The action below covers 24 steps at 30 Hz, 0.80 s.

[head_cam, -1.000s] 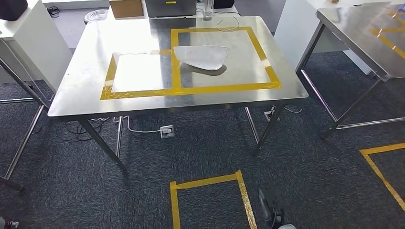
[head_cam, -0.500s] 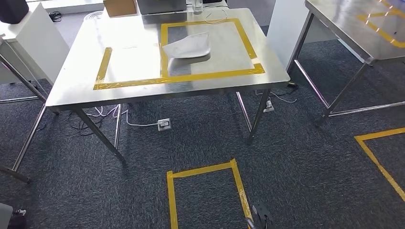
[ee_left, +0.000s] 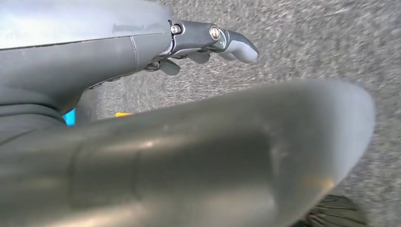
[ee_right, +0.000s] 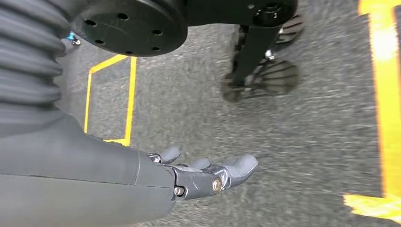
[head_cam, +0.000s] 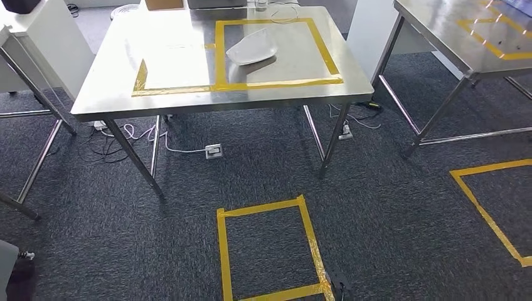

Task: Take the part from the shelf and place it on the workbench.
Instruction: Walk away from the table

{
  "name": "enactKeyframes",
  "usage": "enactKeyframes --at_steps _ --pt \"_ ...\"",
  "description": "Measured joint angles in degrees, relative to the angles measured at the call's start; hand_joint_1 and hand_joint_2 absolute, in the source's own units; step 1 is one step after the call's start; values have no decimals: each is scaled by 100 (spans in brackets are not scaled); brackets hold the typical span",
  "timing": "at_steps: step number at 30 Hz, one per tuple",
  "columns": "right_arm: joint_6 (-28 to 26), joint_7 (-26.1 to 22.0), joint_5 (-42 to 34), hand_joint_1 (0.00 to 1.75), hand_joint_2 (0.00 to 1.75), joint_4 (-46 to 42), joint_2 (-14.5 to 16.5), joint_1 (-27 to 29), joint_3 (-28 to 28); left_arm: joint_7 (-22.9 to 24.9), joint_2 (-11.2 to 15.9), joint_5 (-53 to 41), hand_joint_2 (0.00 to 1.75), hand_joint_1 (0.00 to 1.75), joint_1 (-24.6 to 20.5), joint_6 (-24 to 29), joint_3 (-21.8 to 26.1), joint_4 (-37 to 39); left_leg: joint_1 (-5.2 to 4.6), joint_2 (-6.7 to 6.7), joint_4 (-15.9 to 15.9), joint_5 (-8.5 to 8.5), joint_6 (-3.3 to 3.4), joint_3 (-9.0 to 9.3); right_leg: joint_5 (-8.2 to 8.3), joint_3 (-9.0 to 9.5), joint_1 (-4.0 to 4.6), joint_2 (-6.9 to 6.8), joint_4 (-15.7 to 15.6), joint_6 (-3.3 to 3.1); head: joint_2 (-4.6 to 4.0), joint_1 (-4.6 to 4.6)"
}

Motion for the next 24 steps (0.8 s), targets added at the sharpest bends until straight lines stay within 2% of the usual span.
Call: enactKeyframes --at_steps 1,2,3,4,5,6,7,8,9,10,12,13,14,15,16,17,19,20,21,22,23,24 --pt "-3 0 -7 0 175 1 3 0 0 12 -4 -4 0 0 11 2 0 1 4 2 39 58 -19 -111 176 219 -9 0 -179 5 0 1" --pt "-8 -1 -14 0 175 0 6 -4 0 28 -7 -12 0 0 22 3 0 1 7 3 85 110 -43 -207 266 518 -17 1 -522 5 0 1" --pt "-17 0 -21 0 175 -1 12 -12 0 52 -11 -21 0 0 35 10 -1 1 6 2 132 154 -73 -285 244 849 -11 7 -965 -12 0 4" --pt "-31 11 -23 0 175 -1 21 -23 0 74 -14 -31 0 0 44 20 -3 1 2 2 165 200 -109 -333 159 1098 0 12 -1339 -45 0 7" --pt "-46 34 -20 0 175 -1 32 -34 0 97 -16 -39 0 0 51 30 -4 0 -1 3 178 247 -146 -356 51 1239 14 17 -1590 -86 0 11" --pt "-62 60 -16 0 175 0 42 -39 0 115 -19 -46 0 0 58 39 -6 0 -1 4 170 300 -186 -366 8 1278 35 18 -1706 -136 0 15" --pt "-74 83 -13 0 175 2 56 -37 0 127 -18 -50 0 0 68 44 -7 0 6 3 153 352 -224 -373 46 1233 34 8 -1713 -191 0 15" --pt "-85 93 -15 0 175 5 68 -33 0 136 -16 -53 0 0 82 45 -7 0 16 -4 164 331 -260 -397 106 1188 30 -8 -1723 -242 0 16" --pt "-96 84 -26 0 175 8 77 -27 0 143 -16 -54 0 0 101 44 -7 1 25 -14 244 196 -295 -441 178 1132 24 -23 -1734 -299 0 7" --pt "-106 69 -44 0 175 10 85 -24 0 151 -17 -56 0 0 121 42 -7 2 33 -23 427 -45 -327 -505 255 1060 14 -35 -1744 -344 0 -3" --pt "-119 43 -73 0 175 11 88 -20 0 160 -21 -71 0 0 137 37 -7 4 41 -34 1075 -641 -376 -654 393 891 19 -41 -1734 -385 0 -22" --pt "-116 41 -79 0 175 11 89 -18 0 156 -21 -79 0 0 137 36 -7 4 42 -34 1422 -799 -393 -693 462 797 25 -44 -1724 -382 0 -24" --pt "-110 41 -76 0 175 12 89 -16 0 144 -20 -84 0 0 133 36 -7 3 42 -34 1663 -816 -401 -678 530 701 29 -51 -1711 -375 0 -23" --pt "-104 38 -74 0 175 13 89 -15 0 127 -20 -85 0 0 127 36 -7 2 42 -34 1734 -711 -400 -582 596 608 31 -58 -1696 -362 0 -23" --pt "-98 25 -75 0 175 13 89 -15 0 110 -19 -85 0 0 120 32 -7 0 43 -34 1599 -549 -392 -390 657 520 30 -63 -1677 -346 0 -22" --pt "-97 -1 -80 0 175 13 90 -16 0 96 -19 -85 0 0 107 24 -7 -2 43 -37 1285 -428 -377 -110 711 444 28 -66 -1654 -327 0 -23" --pt "-107 -86 -108 0 175 13 93 -18 0 68 -21 -85 0 0 63 4 -11 -7 21 -55 464 -475 -326 489 811 326 35 -67 -1606 -269 0 -18" --pt "-113 -124 -120 0 175 13 96 -20 0 39 -23 -86 0 0 43 -8 -18 -9 8 -65 178 -557 -288 651 856 295 39 -68 -1599 -237 0 -17" --pt "-119 -150 -127 0 175 14 97 -23 0 -6 -26 -83 44 0 29 -23 -28 -11 -9 -70 26 -617 -242 707 903 275 40 -70 -1607 -201 0 -15" --pt "-120 -162 -128 0 175 14 97 -23 0 -58 -32 -72 87 0 24 -42 -38 -12 -19 -70 5 -597 -189 670 954 272 38 -69 -1641 -166 0 -17" --pt "-114 -164 -128 0 175 14 98 -21 0 -107 -39 -56 131 0 18 -60 -46 -14 -21 -62 -18 -582 -164 631 958 264 37 -66 -1677 -147 0 -26" --pt "-103 -164 -131 0 175 14 98 -17 -1 -138 -46 -42 175 0 13 -74 -50 -16 -19 -58 -30 -551 -150 602 929 252 40 -62 -1704 -155 0 -23"
